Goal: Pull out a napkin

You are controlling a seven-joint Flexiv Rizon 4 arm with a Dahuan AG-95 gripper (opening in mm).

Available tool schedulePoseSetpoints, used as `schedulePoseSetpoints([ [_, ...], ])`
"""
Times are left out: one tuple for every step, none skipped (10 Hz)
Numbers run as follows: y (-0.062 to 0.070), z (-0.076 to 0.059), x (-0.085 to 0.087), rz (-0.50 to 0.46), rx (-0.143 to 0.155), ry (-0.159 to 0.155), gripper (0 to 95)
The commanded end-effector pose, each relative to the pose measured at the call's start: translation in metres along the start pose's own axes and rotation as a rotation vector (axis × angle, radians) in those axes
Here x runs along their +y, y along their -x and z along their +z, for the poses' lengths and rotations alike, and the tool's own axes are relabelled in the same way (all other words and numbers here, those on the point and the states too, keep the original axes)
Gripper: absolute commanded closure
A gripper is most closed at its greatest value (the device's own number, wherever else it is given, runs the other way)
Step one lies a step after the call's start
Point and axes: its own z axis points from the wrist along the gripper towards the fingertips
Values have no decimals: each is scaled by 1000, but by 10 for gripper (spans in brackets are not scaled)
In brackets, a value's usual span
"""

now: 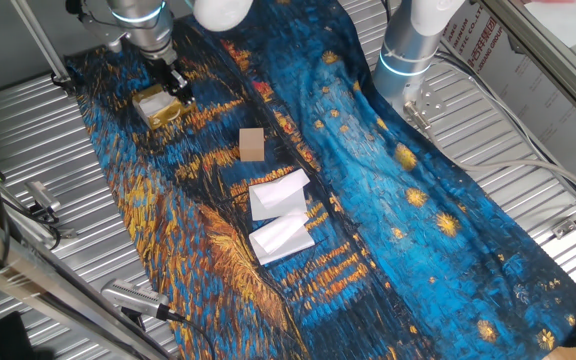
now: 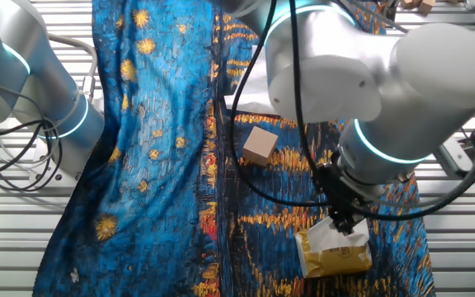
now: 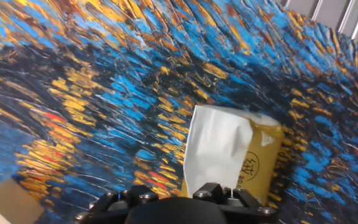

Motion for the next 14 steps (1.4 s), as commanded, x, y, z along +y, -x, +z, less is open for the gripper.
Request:
schedulePoseSetpoints([
  [-1, 5, -4, -11, 5, -21, 570],
  [-2, 7, -6, -20, 2, -23, 570],
  [-4, 11, -11, -31, 2, -26, 570],
  [-5, 14, -15, -47, 0, -28, 570],
  [-7, 14, -18, -55, -4, -28, 570],
  [-7, 14, -18, -54, -6, -31, 760],
  [-7, 14, -18, -50, -7, -30, 950],
  [-7, 14, -18, -49, -10, -25, 950],
  [-7, 14, -18, -48, -11, -24, 950],
  [-7, 14, -18, -49, -12, -20, 950],
  [-7, 13, -18, -50, -12, -18, 950],
  [-7, 13, -18, -49, -9, -17, 950],
  [-8, 5, -20, -46, 3, -4, 950],
  [-9, -5, -21, -46, 9, 12, 950],
])
